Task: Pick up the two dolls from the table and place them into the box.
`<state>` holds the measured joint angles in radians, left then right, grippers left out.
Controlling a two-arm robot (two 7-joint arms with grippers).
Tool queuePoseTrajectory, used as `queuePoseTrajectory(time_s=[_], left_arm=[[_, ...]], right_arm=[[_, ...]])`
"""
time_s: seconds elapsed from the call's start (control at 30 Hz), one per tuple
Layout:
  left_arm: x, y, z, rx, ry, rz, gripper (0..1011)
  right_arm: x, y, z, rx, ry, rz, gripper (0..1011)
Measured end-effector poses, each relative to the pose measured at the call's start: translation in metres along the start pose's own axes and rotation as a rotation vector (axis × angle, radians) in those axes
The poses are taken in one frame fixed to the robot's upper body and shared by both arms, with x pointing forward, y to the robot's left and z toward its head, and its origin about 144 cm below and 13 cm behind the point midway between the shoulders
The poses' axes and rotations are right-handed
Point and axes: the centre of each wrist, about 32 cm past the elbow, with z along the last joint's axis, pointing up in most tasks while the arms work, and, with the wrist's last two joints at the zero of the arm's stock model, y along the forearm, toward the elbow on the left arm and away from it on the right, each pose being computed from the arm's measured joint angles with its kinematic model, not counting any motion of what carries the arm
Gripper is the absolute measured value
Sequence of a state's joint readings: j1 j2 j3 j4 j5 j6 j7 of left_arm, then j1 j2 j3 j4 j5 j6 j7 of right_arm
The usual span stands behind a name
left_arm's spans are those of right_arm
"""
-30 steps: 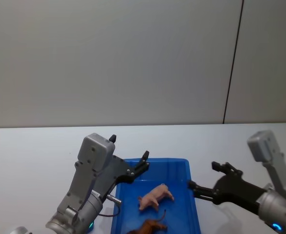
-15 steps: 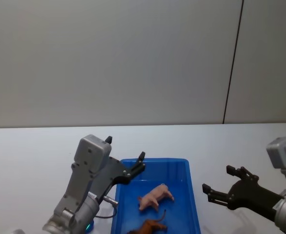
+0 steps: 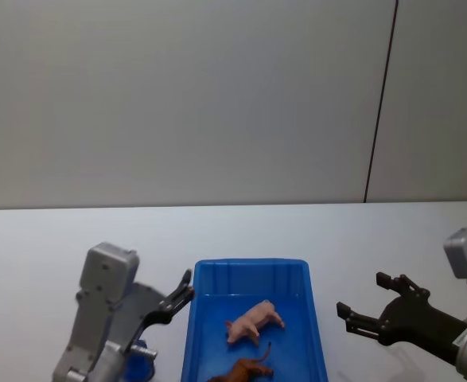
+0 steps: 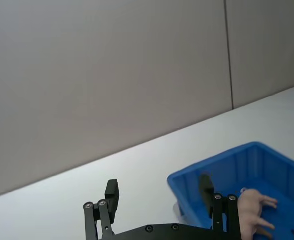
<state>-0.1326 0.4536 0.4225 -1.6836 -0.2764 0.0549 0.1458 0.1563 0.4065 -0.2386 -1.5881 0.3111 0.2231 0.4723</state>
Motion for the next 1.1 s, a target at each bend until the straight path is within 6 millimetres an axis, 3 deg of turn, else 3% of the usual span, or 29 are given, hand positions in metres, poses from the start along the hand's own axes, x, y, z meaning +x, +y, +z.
queuePoseTrajectory(time_s=[0.43,1.1], left_arm=[[0.005,0.022,-0.030,0.136,0.050,0.071,1002],[0.011,0.027,-0.066,0.259,0.076,0.042,1002]], right_arm=[[0.001,-0.002,-0.001,0.000,0.000,-0.003,1001],[0.001,-0.003,-0.001,0.000,0.000,-0.004,1001]])
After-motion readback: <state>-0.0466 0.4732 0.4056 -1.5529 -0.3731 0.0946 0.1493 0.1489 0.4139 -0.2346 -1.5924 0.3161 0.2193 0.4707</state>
